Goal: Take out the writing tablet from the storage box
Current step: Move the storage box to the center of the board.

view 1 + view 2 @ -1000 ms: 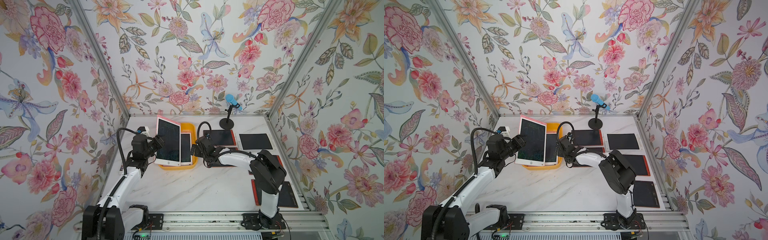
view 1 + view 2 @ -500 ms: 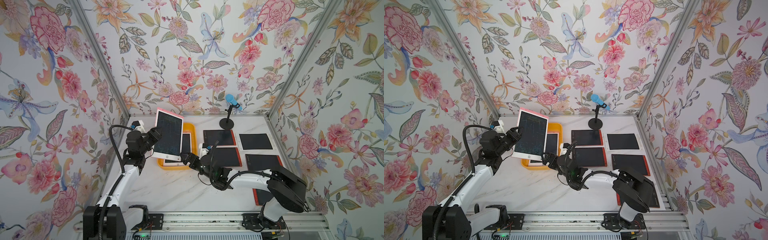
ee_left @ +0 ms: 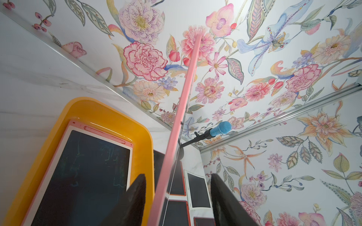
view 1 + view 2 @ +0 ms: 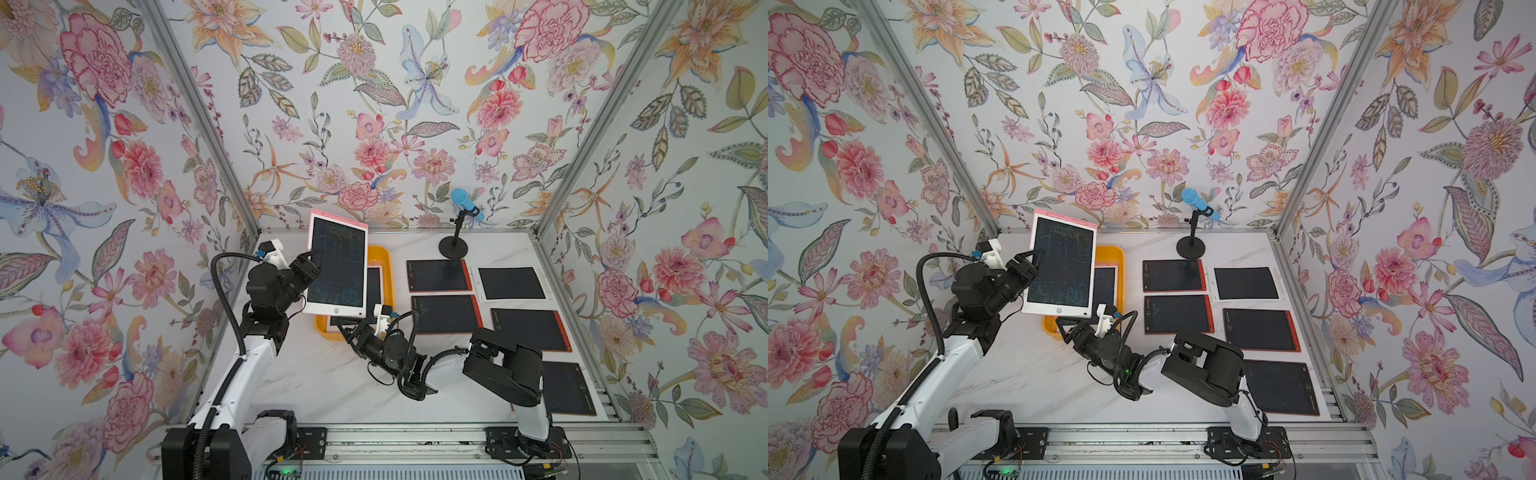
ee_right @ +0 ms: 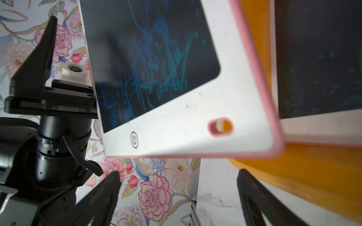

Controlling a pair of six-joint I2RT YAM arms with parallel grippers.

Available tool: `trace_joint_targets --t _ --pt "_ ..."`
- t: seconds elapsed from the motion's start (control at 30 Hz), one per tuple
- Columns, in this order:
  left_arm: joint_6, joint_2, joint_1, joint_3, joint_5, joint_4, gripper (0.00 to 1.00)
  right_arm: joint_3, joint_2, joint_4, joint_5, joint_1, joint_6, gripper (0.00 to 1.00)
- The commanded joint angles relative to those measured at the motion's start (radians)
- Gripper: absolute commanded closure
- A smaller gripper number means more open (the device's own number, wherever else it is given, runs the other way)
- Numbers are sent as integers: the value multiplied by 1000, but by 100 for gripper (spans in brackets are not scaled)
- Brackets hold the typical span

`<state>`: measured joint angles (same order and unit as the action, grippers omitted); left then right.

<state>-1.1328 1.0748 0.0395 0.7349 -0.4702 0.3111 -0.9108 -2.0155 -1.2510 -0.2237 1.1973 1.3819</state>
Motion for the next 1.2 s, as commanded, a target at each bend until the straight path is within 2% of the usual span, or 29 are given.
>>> trace_joint_targets --t 0.0,0.13,0.3,0.5,0.63,0.77,1.0,1.17 --pt "-35 -33 0 -34 -36 47 95 -55 -5 -96 0 -26 16 9" --pt "-70 -63 17 -92 -24 94 95 -75 15 -69 -3 -35 -35 13" --pt "-34 -118 77 -99 10 54 94 -81 20 -75 1 -36 -28 25" --pt "-86 -163 151 -169 44 99 94 -18 77 -99 -24 -62 -87 42" --pt "-172 -178 187 -247 58 229 95 40 141 -111 -59 -73 -154 46" --pt "-186 -189 211 -262 94 232 95 97 229 -102 -83 -85 -257 48" --pt "-199 -159 284 -248 140 254 94 128 368 -25 20 -142 -381 56" --pt "-260 -109 301 -257 124 362 89 125 441 58 46 -142 -451 63"
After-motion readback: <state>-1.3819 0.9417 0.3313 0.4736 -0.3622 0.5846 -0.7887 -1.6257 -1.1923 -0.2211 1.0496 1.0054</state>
